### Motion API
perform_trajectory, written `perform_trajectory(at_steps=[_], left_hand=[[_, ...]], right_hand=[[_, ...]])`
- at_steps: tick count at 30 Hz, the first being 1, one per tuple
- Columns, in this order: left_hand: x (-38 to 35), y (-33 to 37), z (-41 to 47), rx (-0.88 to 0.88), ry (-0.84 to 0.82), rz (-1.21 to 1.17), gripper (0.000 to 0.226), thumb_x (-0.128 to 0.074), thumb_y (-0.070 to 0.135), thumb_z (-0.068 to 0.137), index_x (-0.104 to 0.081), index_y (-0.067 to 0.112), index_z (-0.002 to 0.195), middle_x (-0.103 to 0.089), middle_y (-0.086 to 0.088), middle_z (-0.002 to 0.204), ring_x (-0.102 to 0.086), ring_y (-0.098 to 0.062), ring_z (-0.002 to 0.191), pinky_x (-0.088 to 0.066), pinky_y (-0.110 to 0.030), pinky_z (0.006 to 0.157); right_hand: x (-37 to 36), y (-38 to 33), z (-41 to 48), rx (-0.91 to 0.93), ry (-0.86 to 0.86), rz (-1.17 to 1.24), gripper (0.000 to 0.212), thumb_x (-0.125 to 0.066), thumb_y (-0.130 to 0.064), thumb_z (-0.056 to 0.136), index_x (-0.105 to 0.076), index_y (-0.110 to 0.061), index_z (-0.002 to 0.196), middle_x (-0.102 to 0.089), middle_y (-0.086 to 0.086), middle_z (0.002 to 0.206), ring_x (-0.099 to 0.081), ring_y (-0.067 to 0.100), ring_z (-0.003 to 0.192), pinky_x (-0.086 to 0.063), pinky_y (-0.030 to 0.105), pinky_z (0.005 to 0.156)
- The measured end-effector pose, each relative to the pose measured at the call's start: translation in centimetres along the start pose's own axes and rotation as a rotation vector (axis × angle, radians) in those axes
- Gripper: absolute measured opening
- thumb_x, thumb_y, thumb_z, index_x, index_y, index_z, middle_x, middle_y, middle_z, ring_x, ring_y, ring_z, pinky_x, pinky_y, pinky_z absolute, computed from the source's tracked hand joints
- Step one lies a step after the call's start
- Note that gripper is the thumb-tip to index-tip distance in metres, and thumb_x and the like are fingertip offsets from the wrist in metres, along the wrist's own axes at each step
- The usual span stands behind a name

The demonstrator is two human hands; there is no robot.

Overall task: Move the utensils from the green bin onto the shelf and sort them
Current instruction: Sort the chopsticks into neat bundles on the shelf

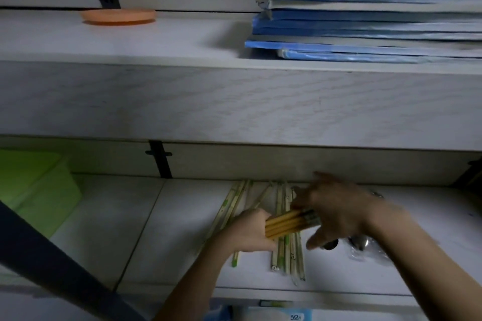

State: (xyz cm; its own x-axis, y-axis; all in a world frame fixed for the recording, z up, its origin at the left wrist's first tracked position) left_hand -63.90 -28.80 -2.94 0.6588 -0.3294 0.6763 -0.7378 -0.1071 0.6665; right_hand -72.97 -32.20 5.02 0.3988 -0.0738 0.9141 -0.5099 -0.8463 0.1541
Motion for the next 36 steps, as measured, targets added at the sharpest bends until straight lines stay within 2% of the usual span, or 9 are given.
perform_trajectory(at_steps=[2,6,10,13,16,22,28,32,36], left_hand=[[0.4,0.2,0.0,-0.015,-0.021,0.260,0.015,-0.066,0.020,0.076,-0.052,0.019,0.079,-0.049,0.002,0.069,-0.047,-0.013,0.059,-0.034,-0.022,0.052],[0.6,0.6,0.1,-0.080,0.058,0.730,0.009,-0.065,0.019,0.076,-0.057,0.018,0.080,-0.059,-0.005,0.079,-0.056,-0.024,0.074,-0.038,-0.030,0.063],[1.2,-1.4,-0.2,-0.098,0.276,0.968,0.029,-0.062,0.012,0.078,-0.061,0.012,0.107,-0.060,-0.010,0.116,-0.049,-0.028,0.117,-0.026,-0.044,0.111],[3.3,-4.2,-2.8,-0.063,0.659,0.713,0.068,-0.073,0.010,0.067,-0.049,0.013,0.131,-0.045,-0.009,0.140,-0.036,-0.029,0.135,-0.023,-0.046,0.116],[4.8,-9.1,-6.2,0.158,0.922,0.068,0.060,-0.067,0.012,0.079,-0.043,0.012,0.135,-0.046,-0.005,0.139,-0.044,-0.020,0.129,-0.037,-0.027,0.103],[-0.1,-13.6,-5.7,0.463,0.451,-1.047,0.032,-0.071,0.039,0.077,-0.066,0.017,0.100,-0.073,-0.003,0.093,-0.070,-0.012,0.080,-0.053,-0.021,0.064],[2.1,-18.6,-7.2,0.637,0.518,-0.989,0.036,-0.076,0.023,0.072,-0.064,0.009,0.103,-0.067,-0.012,0.096,-0.064,-0.022,0.081,-0.045,-0.026,0.057],[3.6,-20.4,-6.5,0.678,0.490,-0.905,0.036,-0.072,0.021,0.074,-0.062,0.008,0.106,-0.065,-0.013,0.097,-0.062,-0.025,0.085,-0.047,-0.030,0.065],[4.7,-21.3,-5.1,0.647,0.476,-0.817,0.033,-0.068,0.011,0.075,-0.059,0.004,0.106,-0.060,-0.010,0.085,-0.059,-0.020,0.075,-0.044,-0.025,0.060]], right_hand=[[-3.7,-0.8,1.1,0.007,-0.085,0.188,0.047,-0.068,-0.043,0.078,-0.050,-0.028,0.119,-0.059,-0.004,0.117,-0.055,0.015,0.108,-0.044,0.035,0.099],[-9.6,-2.5,3.3,-0.003,-0.138,0.647,0.020,-0.063,-0.020,0.083,-0.058,-0.023,0.102,-0.067,-0.001,0.096,-0.065,0.011,0.086,-0.053,0.025,0.083],[-11.6,-6.2,3.9,0.011,-0.234,1.284,0.013,-0.061,-0.004,0.080,-0.055,-0.015,0.079,-0.062,-0.008,0.057,-0.057,0.000,0.048,-0.049,0.016,0.056],[-12.3,-8.5,5.1,-0.076,-0.232,1.658,0.008,-0.058,-0.005,0.072,-0.057,-0.013,0.068,-0.059,-0.003,0.052,-0.055,0.009,0.048,-0.046,0.020,0.052],[-13.6,-10.9,6.7,-0.285,-0.280,1.927,0.012,-0.055,0.002,0.077,-0.056,-0.008,0.069,-0.053,0.005,0.051,-0.051,0.014,0.044,-0.044,0.022,0.049],[-10.7,-17.5,10.3,-0.312,-0.329,2.241,0.015,-0.052,0.004,0.085,-0.055,-0.004,0.073,-0.054,0.006,0.046,-0.054,0.014,0.041,-0.045,0.021,0.042],[-9.0,-20.6,13.9,-0.284,-0.231,2.180,0.008,-0.051,0.001,0.089,-0.057,-0.002,0.095,-0.064,0.006,0.060,-0.063,0.012,0.054,-0.048,0.021,0.046],[-8.2,-21.0,15.7,-0.258,-0.171,2.107,0.010,-0.053,-0.004,0.091,-0.057,-0.005,0.100,-0.064,0.015,0.090,-0.064,0.019,0.075,-0.054,0.024,0.058],[-8.2,-20.7,17.0,-0.228,-0.156,1.895,0.006,-0.051,-0.014,0.092,-0.057,-0.014,0.092,-0.063,0.008,0.091,-0.064,0.022,0.088,-0.057,0.036,0.082]])
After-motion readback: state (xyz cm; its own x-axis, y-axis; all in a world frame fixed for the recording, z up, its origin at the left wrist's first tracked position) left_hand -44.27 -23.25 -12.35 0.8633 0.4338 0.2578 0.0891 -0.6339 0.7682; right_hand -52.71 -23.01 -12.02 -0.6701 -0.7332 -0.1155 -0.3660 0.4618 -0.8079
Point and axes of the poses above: each hand's wrist, its own z-axis towards the middle knuckle, its own x-axis out of the back of the hand, y = z × x, the point moved 8 cm from there along z, towards the middle knuckle
